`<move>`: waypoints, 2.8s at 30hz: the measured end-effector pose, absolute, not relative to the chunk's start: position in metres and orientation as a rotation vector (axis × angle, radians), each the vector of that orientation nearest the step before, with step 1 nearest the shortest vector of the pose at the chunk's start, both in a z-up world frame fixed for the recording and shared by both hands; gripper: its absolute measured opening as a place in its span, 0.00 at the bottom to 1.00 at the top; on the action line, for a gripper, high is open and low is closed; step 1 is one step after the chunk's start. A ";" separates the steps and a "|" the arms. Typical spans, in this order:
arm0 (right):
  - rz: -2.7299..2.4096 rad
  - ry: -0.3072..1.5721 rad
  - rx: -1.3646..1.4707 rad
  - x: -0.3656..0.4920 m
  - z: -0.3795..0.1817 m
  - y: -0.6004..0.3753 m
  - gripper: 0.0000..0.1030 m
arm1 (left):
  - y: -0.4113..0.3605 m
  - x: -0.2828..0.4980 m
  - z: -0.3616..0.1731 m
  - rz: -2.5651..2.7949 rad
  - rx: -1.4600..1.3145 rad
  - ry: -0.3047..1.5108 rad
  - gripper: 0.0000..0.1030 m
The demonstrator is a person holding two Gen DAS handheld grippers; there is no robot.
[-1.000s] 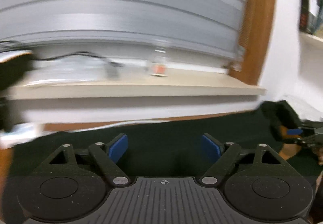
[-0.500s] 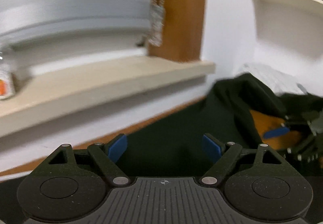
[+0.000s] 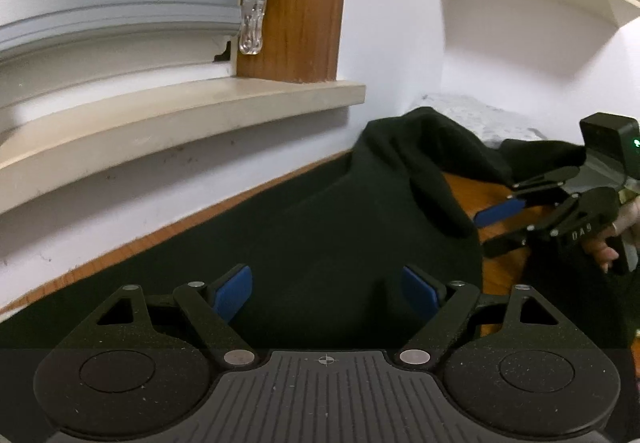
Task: Fold clothes
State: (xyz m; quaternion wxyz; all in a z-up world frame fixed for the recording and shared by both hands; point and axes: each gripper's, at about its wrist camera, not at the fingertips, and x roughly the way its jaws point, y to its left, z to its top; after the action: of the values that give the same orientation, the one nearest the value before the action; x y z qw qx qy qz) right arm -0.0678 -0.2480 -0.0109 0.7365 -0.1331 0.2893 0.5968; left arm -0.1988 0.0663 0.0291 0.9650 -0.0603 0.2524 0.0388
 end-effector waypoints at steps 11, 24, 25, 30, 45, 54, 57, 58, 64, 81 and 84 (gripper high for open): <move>0.931 0.552 -0.353 0.011 0.029 -0.263 0.58 | 0.082 -0.209 0.033 0.140 -0.195 0.477 0.89; 0.690 0.581 -0.750 0.067 0.008 -0.220 0.09 | 0.089 -0.215 0.034 0.157 -0.249 0.451 0.90; 0.659 0.552 -0.787 0.072 0.013 -0.218 0.09 | 0.090 -0.216 0.034 0.160 -0.251 0.447 0.90; 0.448 0.167 -0.899 0.085 0.075 -0.213 0.09 | 0.091 -0.218 0.035 0.156 -0.260 0.429 0.90; 0.491 0.470 -0.609 0.139 0.025 -0.323 0.45 | 0.090 -0.215 0.034 0.154 -0.256 0.449 0.91; 0.591 0.613 -0.004 0.159 0.046 -0.380 0.45 | 0.090 -0.214 0.033 0.160 -0.258 0.462 0.91; 0.591 0.651 0.069 0.165 0.040 -0.384 0.45 | 0.091 -0.213 0.033 0.161 -0.260 0.462 0.91; 0.589 0.664 0.081 0.167 0.037 -0.383 0.45 | 0.091 -0.213 0.033 0.161 -0.260 0.461 0.91; 0.563 0.693 0.094 0.176 0.026 -0.364 0.46 | 0.091 -0.213 0.033 0.161 -0.258 0.463 0.91; 0.660 0.517 -0.217 0.179 0.092 -0.285 0.11 | 0.084 -0.186 0.043 0.224 -0.197 0.557 0.94; 0.626 0.576 -0.203 0.188 0.069 -0.320 0.29 | 0.080 -0.166 0.051 0.228 -0.155 0.582 0.74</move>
State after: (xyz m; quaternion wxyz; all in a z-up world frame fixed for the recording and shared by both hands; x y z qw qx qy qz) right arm 0.1879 -0.3196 0.0690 0.9059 -0.0981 0.2790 0.3031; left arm -0.1661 0.0805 0.0510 0.9486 -0.0761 0.2859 0.1121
